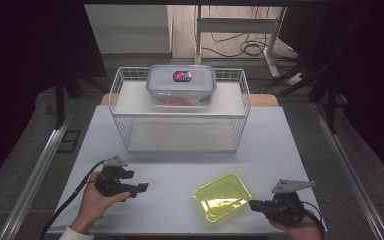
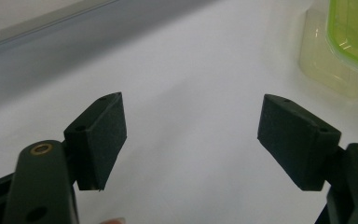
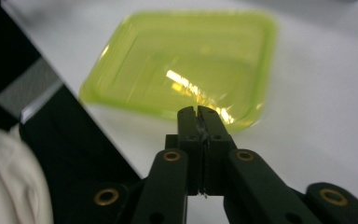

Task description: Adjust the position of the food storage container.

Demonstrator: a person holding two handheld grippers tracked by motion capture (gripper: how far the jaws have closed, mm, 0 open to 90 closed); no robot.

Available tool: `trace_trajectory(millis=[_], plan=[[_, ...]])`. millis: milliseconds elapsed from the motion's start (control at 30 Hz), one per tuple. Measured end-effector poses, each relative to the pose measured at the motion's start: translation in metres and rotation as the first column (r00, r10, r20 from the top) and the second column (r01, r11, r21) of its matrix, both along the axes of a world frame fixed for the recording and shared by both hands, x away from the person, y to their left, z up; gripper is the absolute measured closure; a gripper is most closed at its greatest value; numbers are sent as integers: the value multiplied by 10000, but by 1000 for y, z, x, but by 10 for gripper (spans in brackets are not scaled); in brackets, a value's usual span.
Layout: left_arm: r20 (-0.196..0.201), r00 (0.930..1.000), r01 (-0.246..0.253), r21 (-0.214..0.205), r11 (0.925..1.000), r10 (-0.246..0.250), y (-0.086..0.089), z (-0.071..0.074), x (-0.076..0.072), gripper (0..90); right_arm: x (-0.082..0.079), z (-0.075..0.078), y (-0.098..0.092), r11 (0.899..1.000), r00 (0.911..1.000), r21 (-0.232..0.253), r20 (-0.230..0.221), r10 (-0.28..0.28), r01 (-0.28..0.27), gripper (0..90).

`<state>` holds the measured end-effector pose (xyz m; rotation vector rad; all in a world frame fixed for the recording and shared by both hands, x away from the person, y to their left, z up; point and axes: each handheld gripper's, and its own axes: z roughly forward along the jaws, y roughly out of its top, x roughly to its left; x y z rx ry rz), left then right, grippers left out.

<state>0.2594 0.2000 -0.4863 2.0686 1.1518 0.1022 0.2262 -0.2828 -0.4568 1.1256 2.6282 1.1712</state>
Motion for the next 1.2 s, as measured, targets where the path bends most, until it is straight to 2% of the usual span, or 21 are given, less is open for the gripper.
trace_trajectory(millis=[167, 233, 267, 367, 467, 600, 833, 900, 933, 1100, 1133, 1200], plan=[[-62, 10000, 42, 1, 10000, -42, -1, -1, 1, 234, -12, -19, 19, 9926, 9943, -639, -361, 1008, -1029, 890], [-54, 10000, 30, -13, 10000, -30, -2, -1, 0, 234, -13, -23, 23, 9900, 9922, -755, -448, 1162, -1194, 890], [-59, 10000, 41, -143, 9999, -42, -2, -1, 1, 236, -14, -30, 33, 9840, 9886, -1032, -561, 1399, -1451, 890], [-105, 9999, 77, -152, 9999, -79, -3, -2, 1, 236, -18, -36, 48, 9740, 9836, -1396, -536, 1724, -1784, 889], [-181, 9998, 120, -150, 9998, -123, -4, -3, 1, 235, -20, -37, 60, 9702, 9811, -1462, -389, 1896, -1933, 890], [-167, 9998, 79, 51, 10000, -79, -6, -4, 2, 233, -18, -39, 68, 9664, 9807, -1674, -380, 1915, -1952, 890], [-43, 9999, -154, -74, 9999, 154, -3, -2, 2, 233, -13, -38, 83, 9684, 9846, -1781, -272, 1727, -1748, 890], [-53, 9999, -111, -62, 9999, 111, -3, -2, 1, 232, -12, -39, 86, 9698, 9862, -1789, -306, 1628, -1657, 890], [-62, 10000, -76, -96, 9999, 75, -3, -1, 1, 232, -11, -42, 92, 9716, 9882, -1809, -130, 1528, -1526, 890], [-92, 9999, -64, -174, 9998, 62, -3, -1, 2, 232, -8, -45, 101, 9789, 9920, -1632, 70, 1258, -1230, 890], [-96, 9999, -66, -158, 9999, 64, -3, -1, 2, 232, -4, -47, 106, 9836, 9946, -1512, 181, 1024, -986, 890], [-102, 9999, -43, -149, 9999, 42, -3, -2, 2, 231, -2, -49, 110, 9856, 9959, -1482, 260, 864, -816, 890]])
